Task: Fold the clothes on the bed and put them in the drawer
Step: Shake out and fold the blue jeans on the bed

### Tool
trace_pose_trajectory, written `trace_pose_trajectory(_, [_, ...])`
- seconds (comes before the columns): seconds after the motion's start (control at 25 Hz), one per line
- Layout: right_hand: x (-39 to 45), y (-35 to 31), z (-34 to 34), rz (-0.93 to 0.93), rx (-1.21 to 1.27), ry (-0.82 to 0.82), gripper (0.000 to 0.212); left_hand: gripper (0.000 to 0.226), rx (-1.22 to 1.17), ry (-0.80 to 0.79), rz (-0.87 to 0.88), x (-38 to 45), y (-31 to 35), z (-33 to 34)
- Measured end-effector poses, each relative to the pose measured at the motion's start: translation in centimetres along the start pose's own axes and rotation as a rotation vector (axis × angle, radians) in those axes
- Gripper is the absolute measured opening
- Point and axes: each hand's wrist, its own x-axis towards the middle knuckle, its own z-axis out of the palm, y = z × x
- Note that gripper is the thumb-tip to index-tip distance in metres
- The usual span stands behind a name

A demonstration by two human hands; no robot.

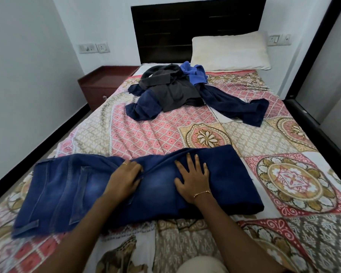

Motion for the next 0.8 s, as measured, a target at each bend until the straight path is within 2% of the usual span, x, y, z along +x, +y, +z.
trace_pose_trajectory(0.04, [-0.2,-0.3,-0.3,0.004,-0.001,-0.014,0.090,0.016,0.023,0.010,-0.076,-0.2,0.4,0.4])
trace_pose_trajectory(0.12, [-0.3,-0.7,-1.1,0.026,0.034,-0.036,0.071,0.013,0.041,0.032,-0.201,0.4,1.0,0.6])
trace_pose_trajectory(0.16, [-0.3,-1.1,-1.4,0.050,0.053,-0.062,0.062,0.008,0.051,0.048,-0.229,1.2,1.3,0.5])
trace_pose_trajectory(0.28, [0.4,-3.6,-2.5,0.128,0.054,-0.125,0.050,0.012,0.080,0.081,-0.287,3.9,1.2,-0.1])
trace_pose_trajectory(0.32, [0.8,-4.8,-2.4,0.041,0.040,-0.045,0.042,0.010,0.077,0.096,-0.301,5.0,0.9,-0.5])
trace_pose_trajectory(0.36, [1.3,-5.9,-1.9,-0.124,0.012,0.058,0.032,0.008,0.077,0.112,-0.294,6.0,0.4,-0.7])
trace_pose_trajectory(0.4, [1.8,-6.6,-1.4,-0.278,-0.001,0.064,0.027,0.008,0.073,0.117,-0.273,6.9,-0.1,-0.9])
trace_pose_trajectory(0.44, [2.5,-7.1,-0.8,-0.401,-0.043,0.070,0.031,0.008,0.059,0.115,-0.232,7.6,-0.6,-0.9])
trace_pose_trajectory(0.48, [2.9,-7.5,-0.6,-0.433,-0.072,-0.025,0.036,0.009,0.033,0.112,-0.188,8.1,-1.1,-1.0])
trace_pose_trajectory(0.56, [4.2,-7.4,-0.3,-0.311,-0.112,-0.236,0.047,0.014,-0.017,0.103,-0.082,8.2,-1.9,-1.0])
trace_pose_trajectory(0.68, [5.8,-9.0,0.0,-0.199,-0.177,-0.209,0.053,0.029,-0.009,0.063,0.042,7.7,-3.3,-0.2])
trace_pose_trajectory(0.8, [6.2,-10.1,0.9,-0.138,-0.195,-0.214,0.053,0.025,0.003,0.028,0.060,6.9,-3.7,0.6])
